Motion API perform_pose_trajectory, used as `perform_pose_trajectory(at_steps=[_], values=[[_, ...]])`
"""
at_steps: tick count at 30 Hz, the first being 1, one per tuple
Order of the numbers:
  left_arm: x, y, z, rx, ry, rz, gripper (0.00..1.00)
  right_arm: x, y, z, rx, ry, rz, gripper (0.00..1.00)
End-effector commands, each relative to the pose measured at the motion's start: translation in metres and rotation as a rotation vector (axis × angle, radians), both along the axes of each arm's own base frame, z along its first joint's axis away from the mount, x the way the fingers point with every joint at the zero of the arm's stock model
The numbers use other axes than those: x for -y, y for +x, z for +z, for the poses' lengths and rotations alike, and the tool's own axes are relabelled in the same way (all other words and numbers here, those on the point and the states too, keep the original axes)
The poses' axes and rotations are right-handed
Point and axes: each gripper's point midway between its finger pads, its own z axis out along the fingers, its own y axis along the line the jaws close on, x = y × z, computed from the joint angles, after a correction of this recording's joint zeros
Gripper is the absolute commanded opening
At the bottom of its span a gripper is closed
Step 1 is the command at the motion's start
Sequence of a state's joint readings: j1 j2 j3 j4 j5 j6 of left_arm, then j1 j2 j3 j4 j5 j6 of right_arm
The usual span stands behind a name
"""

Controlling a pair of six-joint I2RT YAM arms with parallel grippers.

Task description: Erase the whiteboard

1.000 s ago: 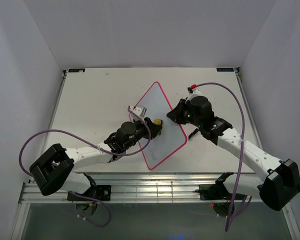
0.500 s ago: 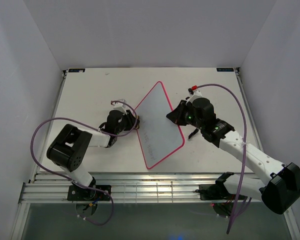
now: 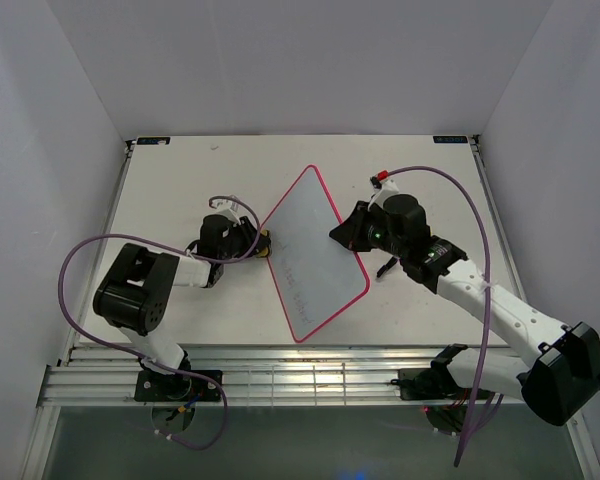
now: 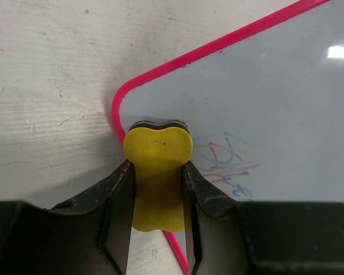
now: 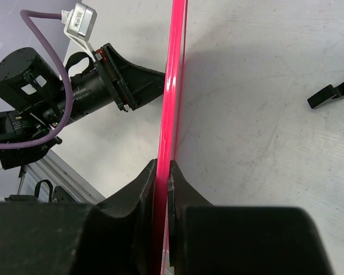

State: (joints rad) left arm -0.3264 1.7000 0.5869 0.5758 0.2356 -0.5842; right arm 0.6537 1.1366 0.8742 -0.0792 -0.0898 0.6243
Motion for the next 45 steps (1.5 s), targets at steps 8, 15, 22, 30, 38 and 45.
perform_pose_trajectory(at_steps=[8,15,22,30,38,45], values=[[0.066,-0.041,0.045,0.065,-0.153,-0.237,0.00,-0.044,-0.030,0.027,0.074,0.074,0.306,0.08],[0.086,-0.062,0.071,0.109,-0.187,-0.275,0.00,-0.046,-0.033,0.030,0.072,0.085,0.320,0.08],[0.045,-0.032,0.012,-0.061,-0.172,-0.113,0.00,-0.045,-0.039,0.039,0.086,0.119,0.332,0.08],[0.028,-0.039,-0.022,-0.140,-0.205,-0.046,0.00,-0.045,-0.038,0.046,0.098,0.131,0.326,0.08],[0.070,-0.065,0.051,0.072,-0.380,-0.236,0.00,-0.051,-0.038,0.040,0.075,0.150,0.342,0.08],[0.101,-0.077,0.095,0.158,-0.390,-0.335,0.00,-0.053,-0.039,0.039,0.065,0.163,0.351,0.08]])
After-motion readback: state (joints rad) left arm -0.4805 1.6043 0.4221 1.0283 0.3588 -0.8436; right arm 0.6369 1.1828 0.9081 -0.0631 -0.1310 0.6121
